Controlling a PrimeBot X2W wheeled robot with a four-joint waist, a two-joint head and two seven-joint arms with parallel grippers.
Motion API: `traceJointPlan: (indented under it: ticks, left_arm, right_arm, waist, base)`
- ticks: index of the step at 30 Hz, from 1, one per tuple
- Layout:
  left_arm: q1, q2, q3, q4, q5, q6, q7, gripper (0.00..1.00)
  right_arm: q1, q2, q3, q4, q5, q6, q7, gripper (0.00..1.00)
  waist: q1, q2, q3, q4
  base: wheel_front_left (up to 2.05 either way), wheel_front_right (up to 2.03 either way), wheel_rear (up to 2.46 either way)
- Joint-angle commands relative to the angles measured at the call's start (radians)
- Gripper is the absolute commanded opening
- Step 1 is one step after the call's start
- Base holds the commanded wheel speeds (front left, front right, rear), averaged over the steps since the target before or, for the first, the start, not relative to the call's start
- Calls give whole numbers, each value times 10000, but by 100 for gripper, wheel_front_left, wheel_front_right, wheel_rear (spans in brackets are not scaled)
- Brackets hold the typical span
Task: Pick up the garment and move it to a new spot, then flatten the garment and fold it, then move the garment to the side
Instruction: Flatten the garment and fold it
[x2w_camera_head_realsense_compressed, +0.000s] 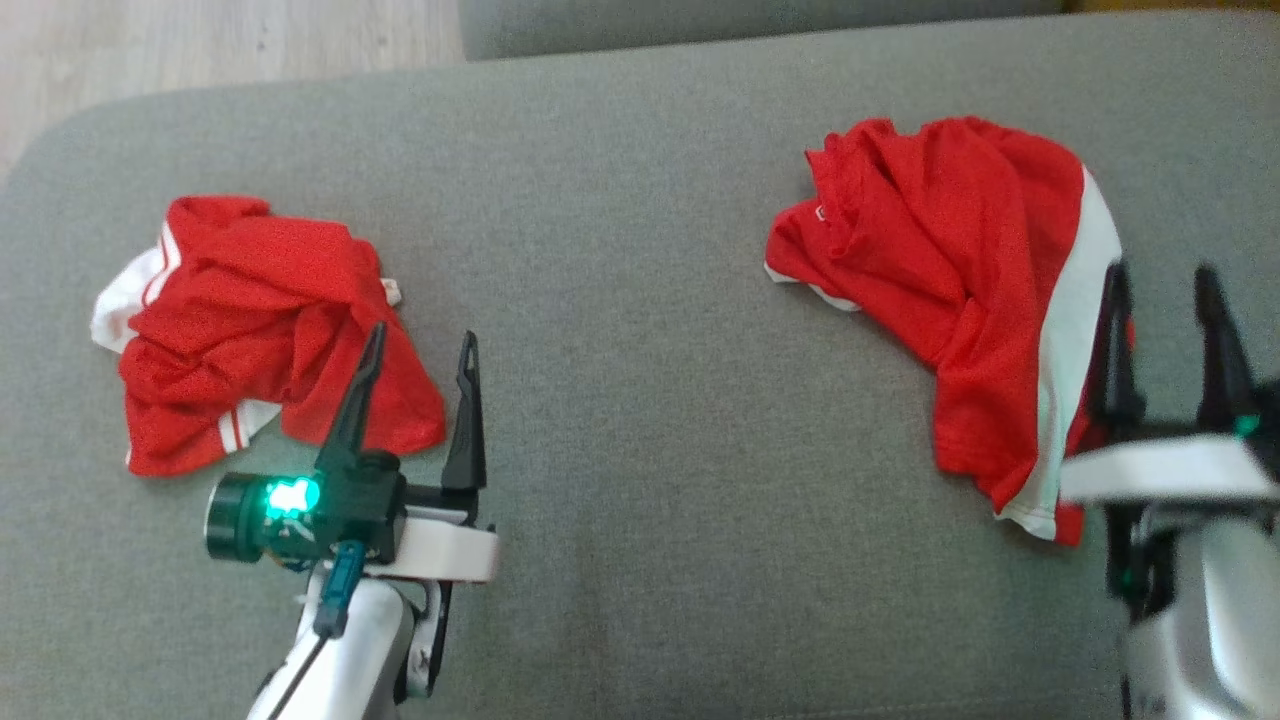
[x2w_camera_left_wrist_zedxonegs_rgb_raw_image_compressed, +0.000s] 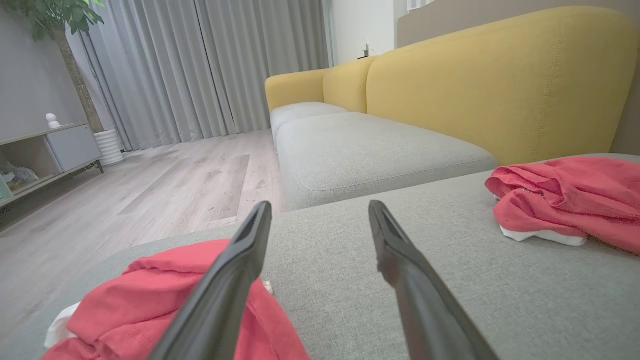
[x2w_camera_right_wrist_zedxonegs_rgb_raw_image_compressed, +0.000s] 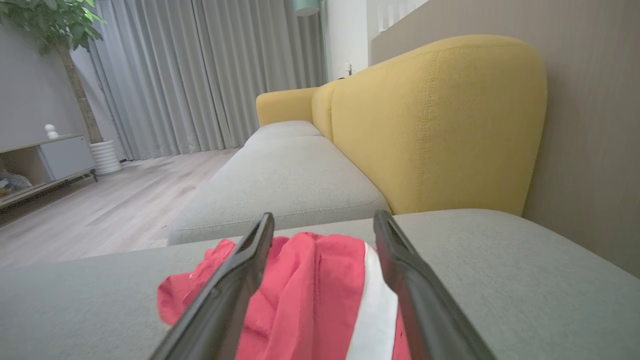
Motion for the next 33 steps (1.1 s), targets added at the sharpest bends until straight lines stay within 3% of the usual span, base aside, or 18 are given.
traceJointPlan:
  ticks: [1, 16, 26, 27, 28, 33]
  left_arm:
    - [-418, 127, 466, -265, 101, -39, -39, 100]
    - [-873, -185, 664, 30, 455, -346, -39, 100]
    - [-951, -259, 790, 44, 620, -430, -40, 100]
    - [-980, -273, 794, 63, 637, -442, -40, 100]
    - [-1003, -289, 798, 78, 653, -451, -40, 100]
    - [-1022, -343, 858, 139, 685, -500, -40, 100]
  right_arm:
    - [-799, -56, 9, 130, -188, 75, -109, 100]
    - [-4036, -56, -2915, 5757, -1675, 75, 669, 100]
    - [-5102, -56, -3799, 7879, -2174, 75, 419, 100]
    - [-5176, -56, -3910, 8033, -2294, 75, 391, 44]
    - [-5251, -56, -4001, 8176, -2398, 75, 354, 0]
    - [-5555, -56, -4375, 8222, -2925, 75, 56, 0]
  waist:
    - [-1, 0, 276, -31]
    - [-1, 0, 1127, 406]
    - [-1, 0, 1390, 426]
    - [-1, 0, 1403, 422]
    - [-1, 0, 1407, 414]
    - [-1, 0, 1307, 311]
  base:
    - [0, 0, 0]
    - [0, 0, 0]
    - [0, 0, 0]
    - [0, 0, 0]
    - [0, 0, 0]
    - [0, 0, 0]
